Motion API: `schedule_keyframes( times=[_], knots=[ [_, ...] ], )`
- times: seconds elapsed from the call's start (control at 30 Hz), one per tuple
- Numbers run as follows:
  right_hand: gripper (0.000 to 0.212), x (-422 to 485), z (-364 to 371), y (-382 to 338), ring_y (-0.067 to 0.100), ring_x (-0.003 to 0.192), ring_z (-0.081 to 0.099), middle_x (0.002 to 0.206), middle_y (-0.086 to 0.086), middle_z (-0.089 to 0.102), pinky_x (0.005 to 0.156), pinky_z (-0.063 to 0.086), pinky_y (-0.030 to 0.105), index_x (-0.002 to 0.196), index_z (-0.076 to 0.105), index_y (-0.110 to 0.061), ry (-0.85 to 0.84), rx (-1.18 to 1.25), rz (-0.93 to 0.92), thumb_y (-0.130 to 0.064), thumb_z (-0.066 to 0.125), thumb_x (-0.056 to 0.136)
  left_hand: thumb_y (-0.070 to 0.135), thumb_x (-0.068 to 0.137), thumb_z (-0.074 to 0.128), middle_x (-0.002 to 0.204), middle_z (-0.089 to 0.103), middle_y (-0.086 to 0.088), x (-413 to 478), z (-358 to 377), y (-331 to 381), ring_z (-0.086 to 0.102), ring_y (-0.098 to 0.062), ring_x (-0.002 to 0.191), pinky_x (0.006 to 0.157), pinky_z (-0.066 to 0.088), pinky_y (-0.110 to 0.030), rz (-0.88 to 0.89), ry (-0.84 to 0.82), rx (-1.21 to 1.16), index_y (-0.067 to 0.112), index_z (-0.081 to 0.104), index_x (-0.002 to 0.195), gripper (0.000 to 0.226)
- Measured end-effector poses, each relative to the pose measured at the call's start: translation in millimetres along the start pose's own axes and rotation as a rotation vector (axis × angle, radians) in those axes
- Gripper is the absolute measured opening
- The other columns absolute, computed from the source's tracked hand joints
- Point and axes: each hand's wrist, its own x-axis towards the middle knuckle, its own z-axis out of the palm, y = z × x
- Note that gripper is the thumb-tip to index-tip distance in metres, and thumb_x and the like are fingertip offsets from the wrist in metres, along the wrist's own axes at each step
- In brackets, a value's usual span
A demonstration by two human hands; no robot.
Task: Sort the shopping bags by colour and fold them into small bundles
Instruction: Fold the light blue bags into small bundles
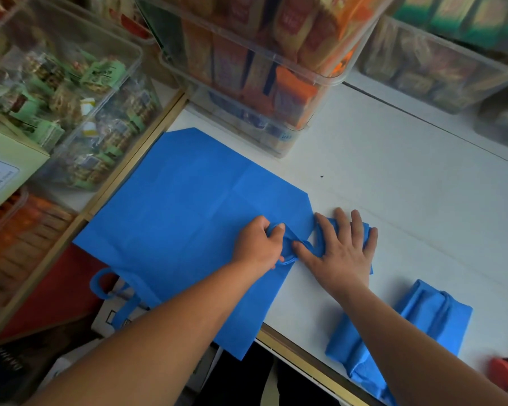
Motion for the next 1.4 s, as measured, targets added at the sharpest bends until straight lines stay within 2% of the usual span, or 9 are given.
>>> schedule_keyframes(
  times=[0.27,0.43,0.6,0.77,0.9,1.0,1.13,1.27,1.4],
  knots=[
    [0.06,3.1,19.6,11.2,0.033,0.154,0.01,0.161,0.001,0.029,0.12,0.001,0.062,0.151,0.038,-0.035,0.129,-0.034,-0.075,-0.063,0.031,0.098,0.03,0.099,0.067,0.061,0.056,-0.003,12.5,-33.1,2.3,0.077,-0.017,0.077,0.082,0.057,-0.029,-0.008,-0.407,-0.114,0.013,0.055,0.09,0.023],
    [0.061,2.0,14.9,10.9,0.033,0.154,0.01,0.162,0.001,0.029,0.121,0.004,0.063,0.152,0.037,-0.034,0.072,-0.034,-0.09,-0.06,0.025,0.098,0.034,0.101,0.061,0.069,0.054,-0.001,13.4,-17.3,7.5,0.075,-0.017,0.067,0.06,0.059,-0.032,-0.03,-0.28,-0.072,0.014,0.054,0.089,0.025],
    [0.081,0.8,-3.0,25.1,0.011,0.154,-0.015,0.168,-0.012,0.006,0.121,-0.018,0.044,0.158,0.02,-0.047,-0.08,0.171,-0.17,-0.077,-0.011,0.09,0.038,0.102,0.058,0.069,0.053,-0.002,12.0,-7.7,8.9,0.074,-0.02,0.06,0.055,0.06,-0.037,-0.051,-0.165,0.043,0.014,0.049,0.086,0.03],
    [0.06,-8.0,-12.1,37.2,0.04,0.148,0.026,0.163,0.015,0.026,0.115,0.031,0.058,0.154,0.043,-0.031,0.204,0.273,0.005,-0.055,0.049,0.1,0.041,0.101,0.057,0.065,0.05,-0.002,6.3,3.3,18.4,0.072,-0.021,0.053,0.055,0.061,-0.052,-0.016,-0.153,0.113,0.013,0.047,0.087,0.033],
    [0.1,-10.2,-40.3,33.6,0.033,0.129,0.045,0.142,0.009,0.042,0.098,0.043,0.049,0.152,0.035,-0.021,0.037,0.387,0.46,-0.074,0.07,0.075,0.042,0.1,0.057,0.063,0.058,-0.008,4.7,6.2,21.2,0.072,-0.02,0.053,0.055,0.06,-0.054,0.004,-0.133,0.114,0.016,0.048,0.084,0.032],
    [0.092,-4.2,-44.3,36.0,0.031,0.117,0.056,0.13,0.008,0.049,0.086,0.048,0.041,0.142,0.046,-0.014,-0.034,0.597,0.588,-0.067,0.077,0.074,0.042,0.1,0.057,0.063,0.061,-0.013,3.9,6.7,24.7,0.071,-0.018,0.053,0.055,0.06,-0.054,0.034,-0.115,0.118,0.018,0.048,0.083,0.031],
    [0.056,11.7,-52.9,37.6,0.022,0.091,0.065,0.114,0.007,0.065,0.062,0.05,0.03,0.121,0.06,-0.008,-0.043,1.124,0.775,-0.03,0.088,0.077,0.046,0.099,0.056,0.058,0.057,-0.01,0.9,8.2,29.7,0.071,-0.017,0.052,0.061,0.06,-0.051,0.091,-0.098,0.17,0.017,0.046,0.082,0.035],
    [0.025,6.3,-71.6,39.7,0.027,0.099,0.07,0.109,0.009,0.073,0.07,0.053,0.032,0.11,0.067,-0.012,-0.076,1.41,0.709,-0.01,0.077,0.087,0.044,0.099,0.058,0.053,0.056,-0.001,-5.7,2.9,37.4,0.071,-0.017,0.051,0.058,0.061,-0.048,0.09,-0.087,0.191,0.015,0.048,0.082,0.035],
    [0.021,-36.5,-115.7,50.0,0.023,0.097,0.071,0.103,0.008,0.075,0.077,0.055,0.029,0.11,0.066,-0.014,-0.101,1.352,0.319,-0.004,0.072,0.092,0.037,0.099,0.061,0.056,0.057,-0.003,-21.6,-10.8,57.5,0.068,-0.018,0.048,0.049,0.059,-0.039,-0.018,-0.201,0.099,0.01,0.052,0.089,0.031]
  ],
)
